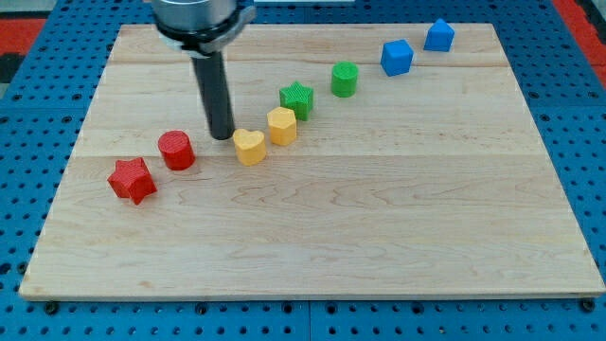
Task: Push the red circle to the right of the red star
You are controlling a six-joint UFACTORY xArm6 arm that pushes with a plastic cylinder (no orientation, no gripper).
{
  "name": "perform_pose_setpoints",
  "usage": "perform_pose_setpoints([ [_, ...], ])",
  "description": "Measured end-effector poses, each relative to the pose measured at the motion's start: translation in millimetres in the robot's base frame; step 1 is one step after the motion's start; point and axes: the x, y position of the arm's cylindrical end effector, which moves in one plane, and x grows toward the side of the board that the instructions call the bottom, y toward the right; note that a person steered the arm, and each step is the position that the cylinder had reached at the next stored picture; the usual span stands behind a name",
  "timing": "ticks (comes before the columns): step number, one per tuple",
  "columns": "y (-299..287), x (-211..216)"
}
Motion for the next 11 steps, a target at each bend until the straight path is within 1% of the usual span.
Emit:
perform_pose_setpoints([
  [1,-61,0],
  [2,-80,0],
  [4,-72,23],
  [5,-50,23],
  [8,-41,11],
  [11,-14,12],
])
